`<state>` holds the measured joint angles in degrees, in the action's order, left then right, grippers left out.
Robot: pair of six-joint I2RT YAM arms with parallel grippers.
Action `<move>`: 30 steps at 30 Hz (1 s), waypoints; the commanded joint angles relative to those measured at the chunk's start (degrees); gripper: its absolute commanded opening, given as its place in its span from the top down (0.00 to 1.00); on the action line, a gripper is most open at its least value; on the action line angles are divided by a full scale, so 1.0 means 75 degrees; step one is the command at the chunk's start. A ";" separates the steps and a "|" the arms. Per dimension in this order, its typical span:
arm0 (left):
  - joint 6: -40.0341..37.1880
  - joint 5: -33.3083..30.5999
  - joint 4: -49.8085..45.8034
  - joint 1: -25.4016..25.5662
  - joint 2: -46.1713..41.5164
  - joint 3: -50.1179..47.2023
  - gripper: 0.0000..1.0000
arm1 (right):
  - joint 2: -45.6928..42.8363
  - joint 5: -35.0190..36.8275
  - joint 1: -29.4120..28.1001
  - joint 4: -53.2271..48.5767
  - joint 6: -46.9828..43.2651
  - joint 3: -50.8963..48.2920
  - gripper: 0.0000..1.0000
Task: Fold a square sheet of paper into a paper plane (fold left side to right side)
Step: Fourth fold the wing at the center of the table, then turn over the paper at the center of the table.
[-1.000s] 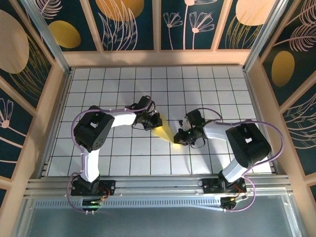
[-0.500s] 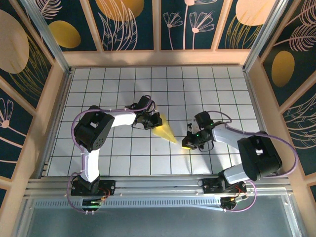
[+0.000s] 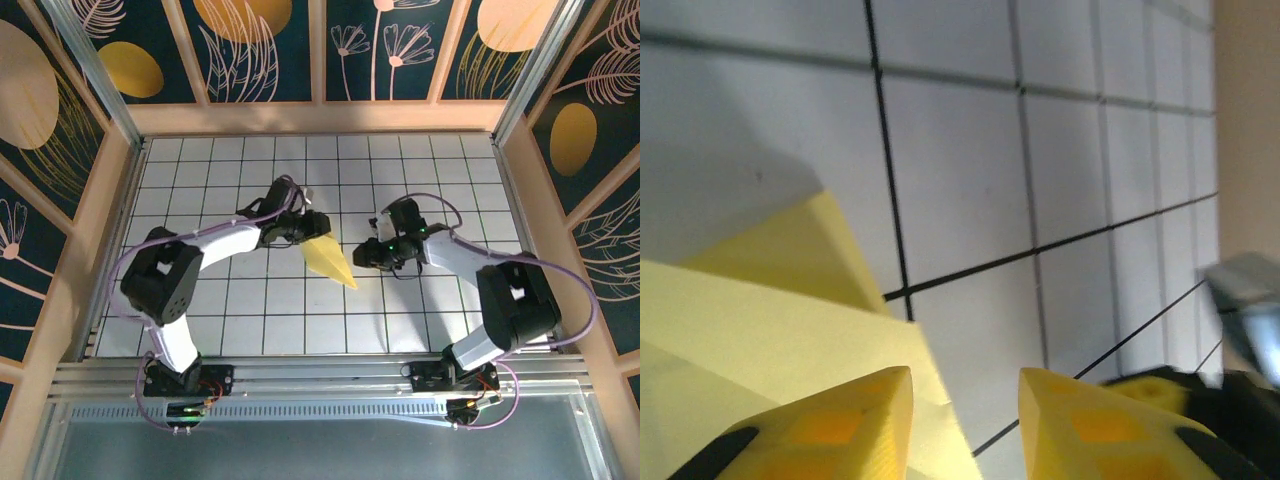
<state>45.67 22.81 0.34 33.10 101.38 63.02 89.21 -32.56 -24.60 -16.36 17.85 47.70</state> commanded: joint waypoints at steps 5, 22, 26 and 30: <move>0.0228 -0.1435 0.0216 -0.0286 -0.1810 -0.1490 0.61 | 0.1404 -0.0190 -0.0311 0.0624 -0.0927 0.1053 0.57; 0.0875 -0.1771 0.0716 -0.0514 -0.2855 -0.2624 0.53 | 0.2121 -0.0872 -0.0309 0.0998 -0.1025 0.1377 0.87; 0.1353 -0.1292 0.1469 -0.0785 -0.3163 -0.3035 0.49 | 0.1620 -0.0815 -0.0240 0.1015 -0.0927 0.1319 1.00; 0.1682 -0.0856 0.2257 -0.0990 -0.3544 -0.3333 0.41 | 0.0928 -0.0903 -0.0109 0.1086 -0.0726 0.1285 1.00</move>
<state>55.18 12.71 9.72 26.50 77.52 39.24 101.82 -37.74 -26.33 -9.39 11.25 57.52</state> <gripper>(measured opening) 0.582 0.052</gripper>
